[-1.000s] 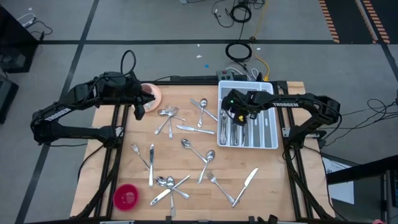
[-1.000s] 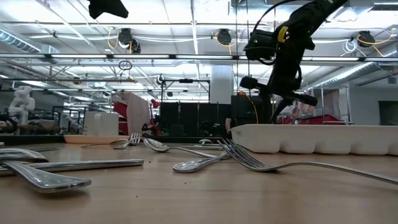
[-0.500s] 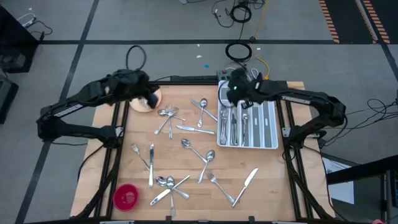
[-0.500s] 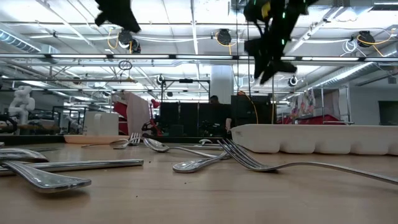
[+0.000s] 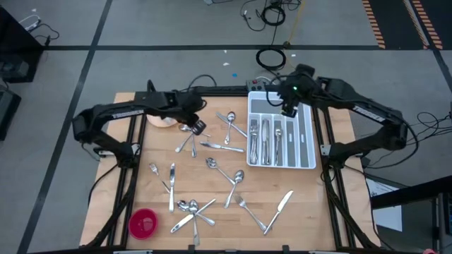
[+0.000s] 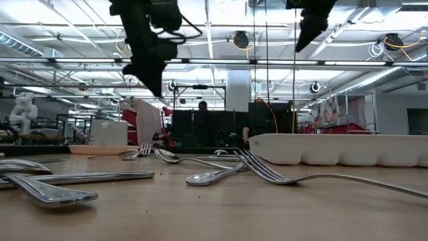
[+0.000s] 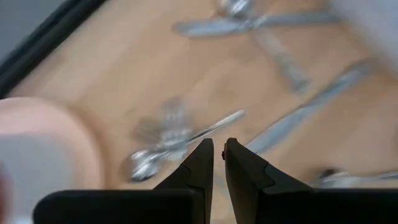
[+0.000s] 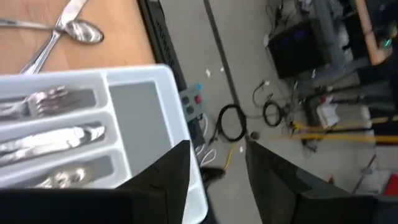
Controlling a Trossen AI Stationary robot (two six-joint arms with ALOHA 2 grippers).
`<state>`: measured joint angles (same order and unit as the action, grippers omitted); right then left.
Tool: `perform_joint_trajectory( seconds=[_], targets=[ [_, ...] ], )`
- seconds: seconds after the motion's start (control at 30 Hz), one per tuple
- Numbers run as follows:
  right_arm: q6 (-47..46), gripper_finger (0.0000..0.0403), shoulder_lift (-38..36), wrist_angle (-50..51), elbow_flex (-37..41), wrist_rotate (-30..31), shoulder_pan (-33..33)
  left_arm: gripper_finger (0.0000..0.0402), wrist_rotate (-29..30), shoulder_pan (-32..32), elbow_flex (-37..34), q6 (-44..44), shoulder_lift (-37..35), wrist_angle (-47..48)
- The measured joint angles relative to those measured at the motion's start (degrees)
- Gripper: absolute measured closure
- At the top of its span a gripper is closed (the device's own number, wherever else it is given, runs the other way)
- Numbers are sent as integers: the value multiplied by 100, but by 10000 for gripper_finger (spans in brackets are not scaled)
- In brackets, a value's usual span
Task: Sort silverware
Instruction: Put the silver fork into the white silverware tray
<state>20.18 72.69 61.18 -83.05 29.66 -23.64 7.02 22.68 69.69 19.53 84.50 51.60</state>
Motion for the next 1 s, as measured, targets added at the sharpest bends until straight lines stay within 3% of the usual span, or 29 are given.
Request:
perform_joint_trajectory(
  seconds=[0.1, 0.2, 0.53, 0.77, 1.0],
  targets=[
    [-331, 257, -110, 387, 0, -1, 0, 350, 378, -53, 0, 7, 167, 394],
    [-549, 257, -174, 685, 0, -24, 0, 335, 213, -74, -152, 70, 228, 461],
    [-556, 257, -202, 899, 0, -432, 17, 244, -230, -54, -1265, 540, 198, -623],
    [-441, 257, -202, 895, 0, -440, 17, 181, -201, -55, -1501, 1015, 198, -1020],
    [-428, 257, -202, 895, 2, -436, 17, 169, 55, 1, -1565, 1021, 381, -1043]
  ],
)
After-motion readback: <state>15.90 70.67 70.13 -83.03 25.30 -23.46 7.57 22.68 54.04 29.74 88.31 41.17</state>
